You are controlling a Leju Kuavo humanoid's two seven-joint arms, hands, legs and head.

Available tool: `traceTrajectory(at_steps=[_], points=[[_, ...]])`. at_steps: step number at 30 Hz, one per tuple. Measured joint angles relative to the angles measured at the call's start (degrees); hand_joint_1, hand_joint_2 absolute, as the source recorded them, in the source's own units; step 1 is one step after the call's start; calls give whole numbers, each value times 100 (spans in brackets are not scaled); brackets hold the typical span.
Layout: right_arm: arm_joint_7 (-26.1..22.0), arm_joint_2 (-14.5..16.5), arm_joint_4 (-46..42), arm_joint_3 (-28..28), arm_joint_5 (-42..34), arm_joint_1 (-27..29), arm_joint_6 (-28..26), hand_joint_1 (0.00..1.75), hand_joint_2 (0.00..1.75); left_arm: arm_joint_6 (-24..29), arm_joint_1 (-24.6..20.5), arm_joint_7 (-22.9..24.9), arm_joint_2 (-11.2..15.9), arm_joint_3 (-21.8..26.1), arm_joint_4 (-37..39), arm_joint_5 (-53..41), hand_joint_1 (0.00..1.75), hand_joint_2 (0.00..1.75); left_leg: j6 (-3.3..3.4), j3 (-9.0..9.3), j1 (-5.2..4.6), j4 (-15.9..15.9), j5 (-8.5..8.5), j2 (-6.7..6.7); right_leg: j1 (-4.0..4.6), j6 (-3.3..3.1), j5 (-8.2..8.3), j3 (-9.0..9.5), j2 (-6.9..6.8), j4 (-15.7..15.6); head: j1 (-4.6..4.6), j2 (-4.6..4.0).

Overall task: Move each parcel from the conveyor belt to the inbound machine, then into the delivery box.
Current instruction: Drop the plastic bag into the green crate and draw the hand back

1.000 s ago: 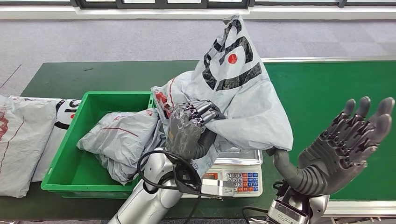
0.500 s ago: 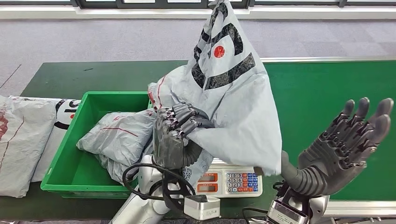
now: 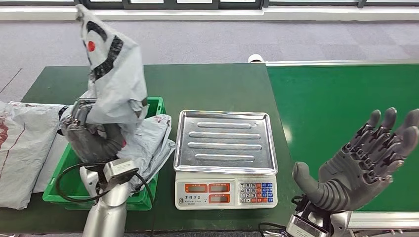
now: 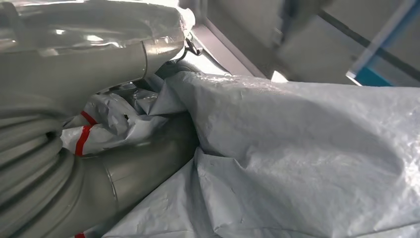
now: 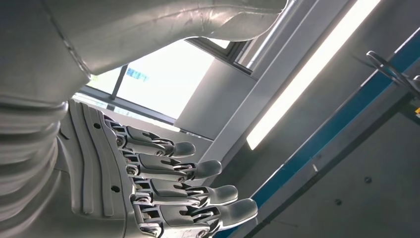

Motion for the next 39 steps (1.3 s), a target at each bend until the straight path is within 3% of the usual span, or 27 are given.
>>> traceTrajectory(at_steps=[11,20,33,34,37,38,39], points=[[0,0,-58,0,14,22,1,0,175,0,175,469,2,894,-67,-824,175,175,2,-1,-1,0,-2,0,-1,0,-1,-1,-1,-2,0,0],[0,0,-73,0,1,22,2,0,175,-10,131,1968,13,1022,913,-2499,175,175,2,0,-1,0,-2,-1,-1,0,0,-1,-1,-1,1,0],[0,0,-73,0,-1,24,2,0,175,-2,87,2094,11,1021,1546,-2523,175,175,2,0,-1,0,-3,0,-1,-1,-1,-3,0,-2,0,0],[0,0,-73,0,-1,24,2,0,175,-2,84,2118,11,1018,1567,-2523,147,175,2,0,-1,0,-3,0,-1,-1,-1,-3,0,-2,0,0],[0,0,-73,0,0,39,2,0,175,-2,71,2335,20,977,1633,-2491,17,175,2,0,-1,0,-2,-1,-1,-1,-1,-2,-1,-1,1,0],[0,0,-73,0,2,48,2,0,175,-2,66,2414,24,955,1648,-2440,0,175,2,0,-1,0,-2,-1,-1,-1,-1,-1,-1,-1,0,0],[0,0,-73,0,8,56,2,0,175,-2,63,2460,26,936,1651,-2355,0,175,2,0,-1,0,-2,-1,-1,-1,-1,-1,-1,-1,0,0]])
